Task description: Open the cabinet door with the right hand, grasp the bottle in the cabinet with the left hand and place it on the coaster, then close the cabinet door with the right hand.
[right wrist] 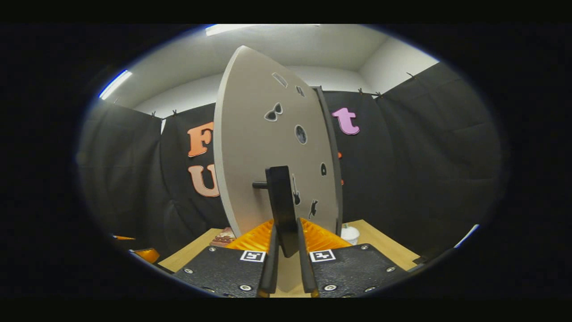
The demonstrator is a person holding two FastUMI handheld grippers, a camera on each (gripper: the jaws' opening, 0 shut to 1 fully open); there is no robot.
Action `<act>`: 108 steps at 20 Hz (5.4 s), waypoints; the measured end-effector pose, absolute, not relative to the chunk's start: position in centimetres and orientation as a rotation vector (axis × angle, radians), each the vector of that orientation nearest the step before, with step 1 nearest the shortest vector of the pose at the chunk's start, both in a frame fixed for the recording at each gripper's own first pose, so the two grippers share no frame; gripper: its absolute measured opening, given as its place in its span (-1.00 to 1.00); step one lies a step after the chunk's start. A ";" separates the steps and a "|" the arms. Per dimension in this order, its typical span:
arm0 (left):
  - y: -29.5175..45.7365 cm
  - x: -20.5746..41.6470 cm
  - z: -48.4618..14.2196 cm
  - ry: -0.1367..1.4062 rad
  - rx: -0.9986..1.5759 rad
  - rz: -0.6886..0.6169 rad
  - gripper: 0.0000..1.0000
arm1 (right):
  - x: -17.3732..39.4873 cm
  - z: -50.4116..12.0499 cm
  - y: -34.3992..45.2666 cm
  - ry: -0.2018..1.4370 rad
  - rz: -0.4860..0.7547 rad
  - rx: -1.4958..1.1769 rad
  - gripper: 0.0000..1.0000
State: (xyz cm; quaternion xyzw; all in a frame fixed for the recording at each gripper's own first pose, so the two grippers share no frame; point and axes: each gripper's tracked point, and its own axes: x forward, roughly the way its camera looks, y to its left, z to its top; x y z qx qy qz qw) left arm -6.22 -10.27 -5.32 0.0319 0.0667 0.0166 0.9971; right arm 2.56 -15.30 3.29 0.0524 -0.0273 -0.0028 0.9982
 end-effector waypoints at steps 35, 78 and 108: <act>-20.9 0.3 -3.4 0.083 0.069 -0.088 0.94 | -7.6 5.0 -30.2 -0.118 -0.115 0.048 -0.84; -33.6 30.0 2.2 -0.155 0.133 -0.265 0.70 | 1.8 -1.7 -17.4 0.084 -0.078 0.039 -0.57; -18.8 10.0 -29.5 0.239 0.105 -0.077 0.71 | -8.1 -14.1 -11.8 0.391 0.104 0.109 -0.66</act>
